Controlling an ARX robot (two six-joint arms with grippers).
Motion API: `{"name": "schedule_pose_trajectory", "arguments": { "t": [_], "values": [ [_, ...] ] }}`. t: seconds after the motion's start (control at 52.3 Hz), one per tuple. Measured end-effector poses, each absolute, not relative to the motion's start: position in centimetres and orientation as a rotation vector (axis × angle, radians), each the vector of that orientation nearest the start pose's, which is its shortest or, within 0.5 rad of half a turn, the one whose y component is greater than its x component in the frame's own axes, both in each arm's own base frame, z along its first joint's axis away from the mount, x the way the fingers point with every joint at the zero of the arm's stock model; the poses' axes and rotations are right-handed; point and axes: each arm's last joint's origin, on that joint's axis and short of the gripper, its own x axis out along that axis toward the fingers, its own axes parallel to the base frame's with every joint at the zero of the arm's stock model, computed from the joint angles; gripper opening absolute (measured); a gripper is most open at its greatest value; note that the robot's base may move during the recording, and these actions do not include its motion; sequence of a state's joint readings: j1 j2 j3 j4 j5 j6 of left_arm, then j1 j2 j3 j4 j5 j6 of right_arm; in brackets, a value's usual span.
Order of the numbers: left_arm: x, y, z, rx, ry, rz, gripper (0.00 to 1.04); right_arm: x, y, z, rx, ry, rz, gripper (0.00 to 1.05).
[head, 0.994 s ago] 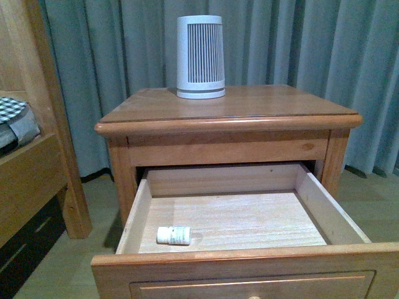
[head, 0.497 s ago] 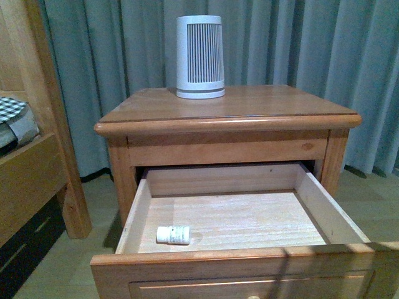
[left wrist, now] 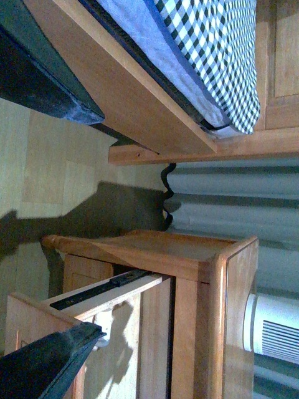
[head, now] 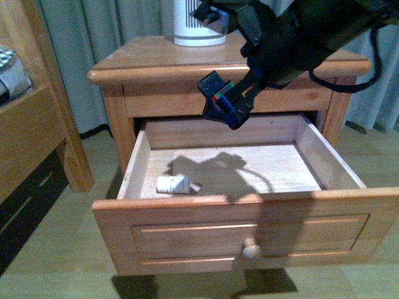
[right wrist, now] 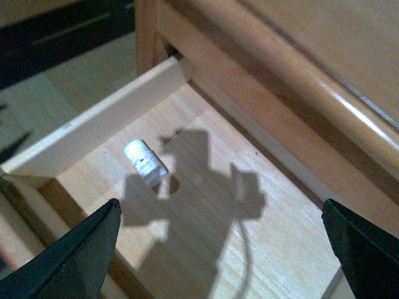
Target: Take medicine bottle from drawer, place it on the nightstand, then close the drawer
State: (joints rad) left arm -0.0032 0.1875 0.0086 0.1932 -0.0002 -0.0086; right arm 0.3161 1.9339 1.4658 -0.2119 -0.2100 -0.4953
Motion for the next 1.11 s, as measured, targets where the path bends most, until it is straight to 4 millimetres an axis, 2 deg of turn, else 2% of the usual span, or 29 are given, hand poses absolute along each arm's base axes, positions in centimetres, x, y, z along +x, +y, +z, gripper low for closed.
{"name": "schedule_pose_trajectory", "arguments": {
  "t": [0.134,0.21,0.382,0.631,1.109],
  "values": [
    [10.9,0.0,17.0,-0.009,-0.015,-0.003,0.98,44.1,17.3,20.3,-0.567,0.636,0.743,0.98],
    [10.9,0.0,17.0,-0.009,-0.014,-0.003,0.98,44.6,19.2,19.3,-0.581,0.658,0.796,0.98],
    [10.9,0.0,17.0,-0.008,-0.015,-0.003,0.98,45.4,21.7,16.9,-0.595,0.700,0.854,0.98],
    [10.9,0.0,17.0,-0.008,-0.015,-0.003,0.98,46.9,22.0,12.7,-0.599,0.760,0.847,0.98],
    [10.9,0.0,17.0,-0.008,-0.015,-0.003,0.98,48.6,22.5,9.1,-0.578,0.762,0.855,0.98]
  ]
}}
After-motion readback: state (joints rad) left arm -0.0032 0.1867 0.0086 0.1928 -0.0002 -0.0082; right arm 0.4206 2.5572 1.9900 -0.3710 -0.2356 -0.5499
